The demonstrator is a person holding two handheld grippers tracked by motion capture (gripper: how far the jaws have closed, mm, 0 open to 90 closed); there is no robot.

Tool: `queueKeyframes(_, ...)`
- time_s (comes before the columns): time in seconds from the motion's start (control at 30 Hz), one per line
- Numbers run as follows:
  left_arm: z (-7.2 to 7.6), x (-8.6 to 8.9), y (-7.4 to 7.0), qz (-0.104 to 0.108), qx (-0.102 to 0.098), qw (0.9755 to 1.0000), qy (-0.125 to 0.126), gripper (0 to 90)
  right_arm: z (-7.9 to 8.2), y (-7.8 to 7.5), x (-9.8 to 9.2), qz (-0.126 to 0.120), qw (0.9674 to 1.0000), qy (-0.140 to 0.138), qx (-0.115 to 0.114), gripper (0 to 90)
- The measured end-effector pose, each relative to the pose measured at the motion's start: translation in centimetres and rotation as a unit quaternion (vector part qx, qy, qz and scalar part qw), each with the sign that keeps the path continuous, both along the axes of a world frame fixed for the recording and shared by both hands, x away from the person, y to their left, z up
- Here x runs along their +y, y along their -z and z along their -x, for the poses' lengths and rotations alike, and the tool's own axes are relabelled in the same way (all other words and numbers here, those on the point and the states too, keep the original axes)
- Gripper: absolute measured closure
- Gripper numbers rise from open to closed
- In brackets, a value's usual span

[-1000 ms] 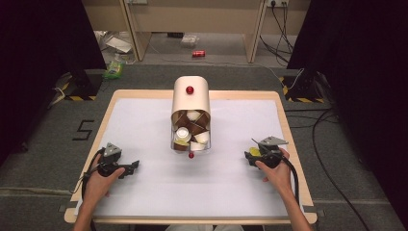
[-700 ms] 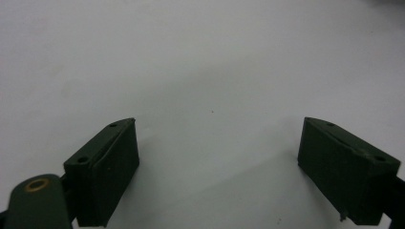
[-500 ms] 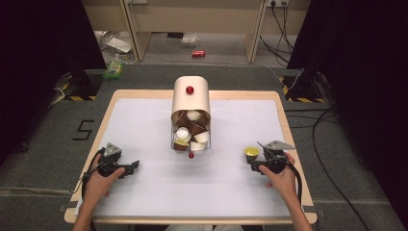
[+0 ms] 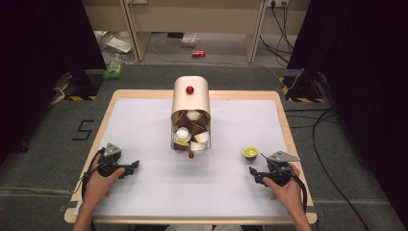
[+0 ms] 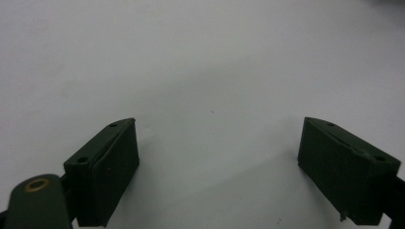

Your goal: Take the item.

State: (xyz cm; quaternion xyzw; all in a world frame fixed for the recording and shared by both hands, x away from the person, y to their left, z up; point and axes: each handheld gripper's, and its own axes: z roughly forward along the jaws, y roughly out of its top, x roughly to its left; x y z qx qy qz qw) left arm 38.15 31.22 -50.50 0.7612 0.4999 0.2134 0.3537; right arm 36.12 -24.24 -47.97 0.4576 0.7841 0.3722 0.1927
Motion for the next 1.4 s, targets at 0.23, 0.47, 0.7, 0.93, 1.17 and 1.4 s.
queueKeyframes(0.23,0.0,0.0,0.0,0.0,0.0,1.0,0.0,13.1,1.4,0.3,-0.7,0.0,1.0,0.001,0.005,18.6)
queueKeyframes(0.47,0.0,0.0,0.0,0.0,0.0,1.0,0.0,13.1,2.5,0.4,-1.5,0.0,1.0,0.008,0.003,18.5)
queueKeyframes(0.7,0.0,0.0,0.0,0.0,0.0,1.0,0.0,13.1,3.1,0.7,-2.3,0.002,0.9999,0.015,0.006,18.6)
queueKeyframes(0.93,0.0,0.0,0.0,0.0,0.0,1.0,0.0,13.1,4.1,0.9,-2.3,0.008,0.9998,0.014,0.013,18.0)
queueKeyframes(1.17,0.0,0.0,0.0,0.0,0.0,1.0,0.0,13.1,5.0,1.5,-2.9,0.014,0.9997,0.017,0.012,17.3)
queueKeyframes(1.4,0.0,0.0,0.0,0.0,0.0,1.0,0.0,13.1,5.2,1.6,-2.6,0.024,0.9996,0.011,0.011,14.7)
